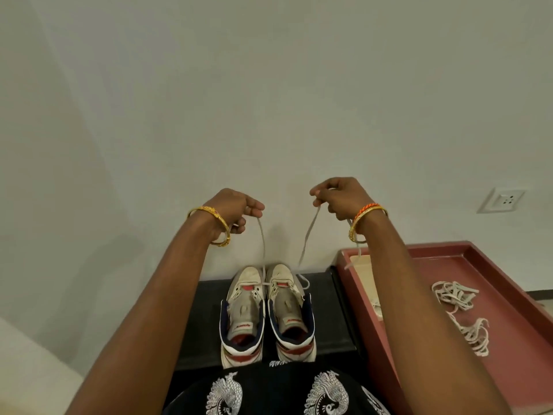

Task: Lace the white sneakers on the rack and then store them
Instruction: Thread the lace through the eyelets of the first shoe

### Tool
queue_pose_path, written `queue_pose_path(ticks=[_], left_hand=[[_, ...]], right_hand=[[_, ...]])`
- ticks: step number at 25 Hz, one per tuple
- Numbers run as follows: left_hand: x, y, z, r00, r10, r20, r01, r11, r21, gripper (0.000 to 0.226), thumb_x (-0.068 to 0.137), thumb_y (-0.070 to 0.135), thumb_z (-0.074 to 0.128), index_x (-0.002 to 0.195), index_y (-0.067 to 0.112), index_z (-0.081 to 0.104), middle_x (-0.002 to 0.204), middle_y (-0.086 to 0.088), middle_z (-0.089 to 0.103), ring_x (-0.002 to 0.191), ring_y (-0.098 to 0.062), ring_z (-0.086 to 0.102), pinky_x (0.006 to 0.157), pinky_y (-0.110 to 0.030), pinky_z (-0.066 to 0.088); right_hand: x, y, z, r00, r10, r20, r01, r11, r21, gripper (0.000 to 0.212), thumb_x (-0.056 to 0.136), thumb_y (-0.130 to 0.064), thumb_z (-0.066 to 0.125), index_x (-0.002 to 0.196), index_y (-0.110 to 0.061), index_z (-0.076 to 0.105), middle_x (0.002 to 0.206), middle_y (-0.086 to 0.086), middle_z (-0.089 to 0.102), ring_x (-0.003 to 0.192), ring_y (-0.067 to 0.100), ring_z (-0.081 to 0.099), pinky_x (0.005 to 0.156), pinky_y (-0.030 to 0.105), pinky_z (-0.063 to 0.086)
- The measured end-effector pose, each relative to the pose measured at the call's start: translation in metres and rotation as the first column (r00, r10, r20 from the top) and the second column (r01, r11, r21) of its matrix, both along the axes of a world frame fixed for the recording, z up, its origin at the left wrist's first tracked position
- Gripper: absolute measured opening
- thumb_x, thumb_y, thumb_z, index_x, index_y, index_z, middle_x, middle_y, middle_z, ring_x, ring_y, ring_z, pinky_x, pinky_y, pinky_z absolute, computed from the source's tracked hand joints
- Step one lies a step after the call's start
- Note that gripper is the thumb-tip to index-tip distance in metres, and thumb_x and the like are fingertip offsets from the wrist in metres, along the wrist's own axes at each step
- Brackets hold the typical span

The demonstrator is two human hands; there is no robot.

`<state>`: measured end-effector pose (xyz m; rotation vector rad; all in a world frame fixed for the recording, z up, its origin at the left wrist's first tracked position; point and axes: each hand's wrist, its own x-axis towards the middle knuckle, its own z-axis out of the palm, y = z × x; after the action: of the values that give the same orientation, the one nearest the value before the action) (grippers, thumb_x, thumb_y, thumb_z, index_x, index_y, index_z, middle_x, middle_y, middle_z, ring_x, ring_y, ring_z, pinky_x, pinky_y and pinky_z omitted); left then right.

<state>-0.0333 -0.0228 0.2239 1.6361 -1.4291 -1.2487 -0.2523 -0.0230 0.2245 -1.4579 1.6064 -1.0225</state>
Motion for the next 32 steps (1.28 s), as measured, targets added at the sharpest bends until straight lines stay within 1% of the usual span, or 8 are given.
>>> queue_pose_path(ticks=[2, 4, 8, 10, 14, 27, 30, 32], left_hand=[[-0.001, -0.015, -0.050, 0.984, 0.044, 0.173, -0.048, 0.999, 0.021, 0.023, 0.092, 0.002, 0.042, 0.086, 0.009, 0.064, 0.083, -0.006, 0.064, 0.049, -0.009, 0.052, 0.052, -0.022, 0.045], [-0.005, -0.026, -0.111, 0.922, 0.035, 0.384, -0.036, 0.999, -0.005, 0.015, 0.088, 0.008, 0.052, 0.086, 0.009, 0.067, 0.088, -0.011, 0.065, 0.079, -0.020, 0.063, 0.074, -0.030, 0.050], [-0.024, -0.033, -0.200, 0.821, -0.089, 0.564, 0.101, 0.995, 0.011, 0.028, 0.088, 0.016, 0.055, 0.113, 0.010, 0.066, 0.112, -0.010, 0.067, 0.104, -0.027, 0.061, 0.089, -0.033, 0.048], [-0.034, -0.040, -0.224, 0.755, -0.165, 0.634, 0.181, 0.983, 0.041, 0.028, 0.091, 0.021, 0.053, 0.116, 0.014, 0.065, 0.112, -0.010, 0.067, 0.103, -0.026, 0.061, 0.087, -0.033, 0.048], [-0.047, -0.055, -0.252, 0.612, -0.259, 0.747, 0.244, 0.961, 0.133, 0.027, 0.092, 0.024, 0.053, 0.114, 0.014, 0.064, 0.111, -0.012, 0.066, 0.101, -0.029, 0.062, 0.083, -0.036, 0.050], [-0.027, -0.054, -0.256, 0.697, 0.101, 0.710, -0.200, 0.978, 0.058, 0.025, 0.090, 0.019, 0.056, 0.107, 0.003, 0.066, 0.109, -0.017, 0.065, 0.100, -0.034, 0.062, 0.079, -0.038, 0.051], [-0.014, -0.058, -0.246, 0.720, -0.031, 0.693, -0.084, 0.988, 0.132, 0.030, 0.089, 0.029, 0.060, 0.106, 0.007, 0.068, 0.107, -0.014, 0.067, 0.099, -0.033, 0.063, 0.080, -0.037, 0.051], [-0.006, -0.067, -0.224, 0.768, -0.111, 0.630, -0.008, 0.983, 0.183, 0.029, 0.086, 0.027, 0.064, 0.103, 0.005, 0.070, 0.103, -0.015, 0.069, 0.093, -0.030, 0.065, 0.081, -0.036, 0.054]], right_hand=[[-0.005, -0.015, -0.047, 0.978, -0.177, -0.112, 0.180, 0.984, 0.017, 0.017, 0.089, -0.010, 0.052, 0.093, -0.010, 0.069, 0.086, 0.007, 0.069, 0.063, 0.013, 0.053, 0.054, 0.020, 0.040], [-0.005, -0.023, -0.095, 0.943, -0.247, -0.224, 0.266, 0.962, 0.059, 0.014, 0.087, -0.014, 0.056, 0.090, -0.009, 0.068, 0.090, 0.010, 0.067, 0.080, 0.022, 0.059, 0.071, 0.024, 0.044], [0.019, -0.032, -0.183, 0.896, 0.169, -0.411, 0.041, 0.890, 0.455, 0.025, 0.082, -0.032, 0.063, 0.088, -0.008, 0.063, 0.088, 0.010, 0.063, 0.080, 0.022, 0.060, 0.077, 0.030, 0.049], [0.031, -0.030, -0.212, 0.806, 0.338, -0.487, -0.004, 0.824, 0.566, 0.035, 0.083, -0.035, 0.062, 0.103, -0.007, 0.060, 0.107, 0.015, 0.061, 0.094, 0.026, 0.061, 0.082, 0.033, 0.048], [0.039, -0.022, -0.236, 0.778, 0.293, -0.556, 0.091, 0.823, 0.561, 0.037, 0.093, -0.024, 0.050, 0.125, -0.005, 0.049, 0.129, 0.017, 0.052, 0.117, 0.033, 0.054, 0.094, 0.038, 0.045], [0.048, -0.016, -0.252, 0.878, -0.060, -0.474, 0.320, 0.811, 0.490, 0.036, 0.088, -0.019, 0.061, 0.118, 0.000, 0.054, 0.121, 0.018, 0.054, 0.111, 0.034, 0.056, 0.089, 0.036, 0.047], [0.039, -0.019, -0.245, 0.931, -0.138, -0.337, 0.304, 0.805, 0.510, 0.029, 0.085, -0.025, 0.062, 0.100, -0.001, 0.064, 0.105, 0.017, 0.063, 0.098, 0.033, 0.061, 0.080, 0.033, 0.048], [0.027, -0.030, -0.215, 0.953, -0.296, -0.066, 0.286, 0.804, 0.521, 0.020, 0.084, -0.022, 0.059, 0.075, -0.005, 0.064, 0.081, 0.013, 0.064, 0.072, 0.027, 0.060, 0.065, 0.030, 0.046]])
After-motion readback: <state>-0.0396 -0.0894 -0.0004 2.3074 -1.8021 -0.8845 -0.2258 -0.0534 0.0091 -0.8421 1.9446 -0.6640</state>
